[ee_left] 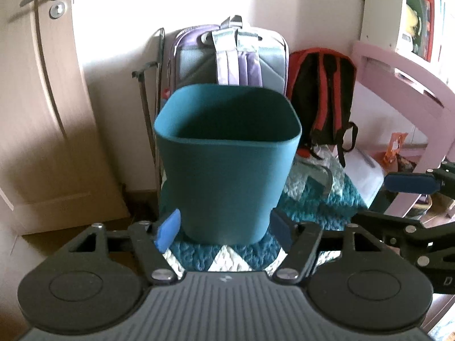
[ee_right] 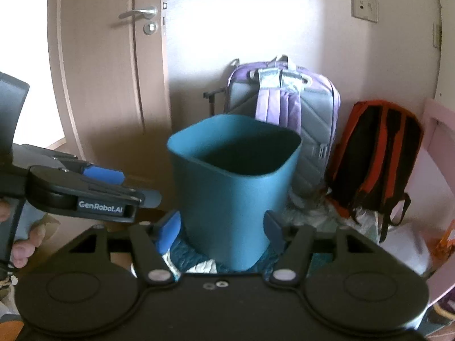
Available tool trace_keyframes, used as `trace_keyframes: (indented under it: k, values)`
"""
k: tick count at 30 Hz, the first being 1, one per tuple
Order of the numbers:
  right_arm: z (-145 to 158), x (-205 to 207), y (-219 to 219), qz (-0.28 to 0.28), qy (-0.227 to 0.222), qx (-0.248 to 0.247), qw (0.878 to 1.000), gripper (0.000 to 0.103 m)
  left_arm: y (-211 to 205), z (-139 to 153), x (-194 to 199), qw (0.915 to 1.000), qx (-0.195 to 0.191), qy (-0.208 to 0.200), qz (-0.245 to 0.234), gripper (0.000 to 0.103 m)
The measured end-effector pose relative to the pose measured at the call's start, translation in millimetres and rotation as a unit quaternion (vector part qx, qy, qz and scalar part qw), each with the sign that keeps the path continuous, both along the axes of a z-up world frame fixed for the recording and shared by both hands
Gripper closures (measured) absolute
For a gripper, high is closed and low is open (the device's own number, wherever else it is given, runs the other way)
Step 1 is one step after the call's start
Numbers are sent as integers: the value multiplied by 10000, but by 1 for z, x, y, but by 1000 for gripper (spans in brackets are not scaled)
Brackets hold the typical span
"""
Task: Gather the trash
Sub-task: 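Lower both tools back toward the trash on the floor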
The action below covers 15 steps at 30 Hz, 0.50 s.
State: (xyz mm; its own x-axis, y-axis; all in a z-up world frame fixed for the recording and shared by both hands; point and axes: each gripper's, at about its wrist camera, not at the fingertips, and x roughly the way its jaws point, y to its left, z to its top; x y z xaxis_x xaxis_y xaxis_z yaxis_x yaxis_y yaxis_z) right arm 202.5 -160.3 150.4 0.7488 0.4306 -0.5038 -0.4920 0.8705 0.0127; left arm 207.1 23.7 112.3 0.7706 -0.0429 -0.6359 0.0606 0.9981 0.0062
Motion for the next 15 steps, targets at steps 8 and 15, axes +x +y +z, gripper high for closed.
trace_keyframes:
  k: [8,15]
  values:
    - [-68,-3,-4,79,583,6,9983,31,6,-56,-15,9993,-123,335,101,18]
    - [-166,20,2,-6,1357,108,9907,30,23,-146,0,9955,-255,889,193,13]
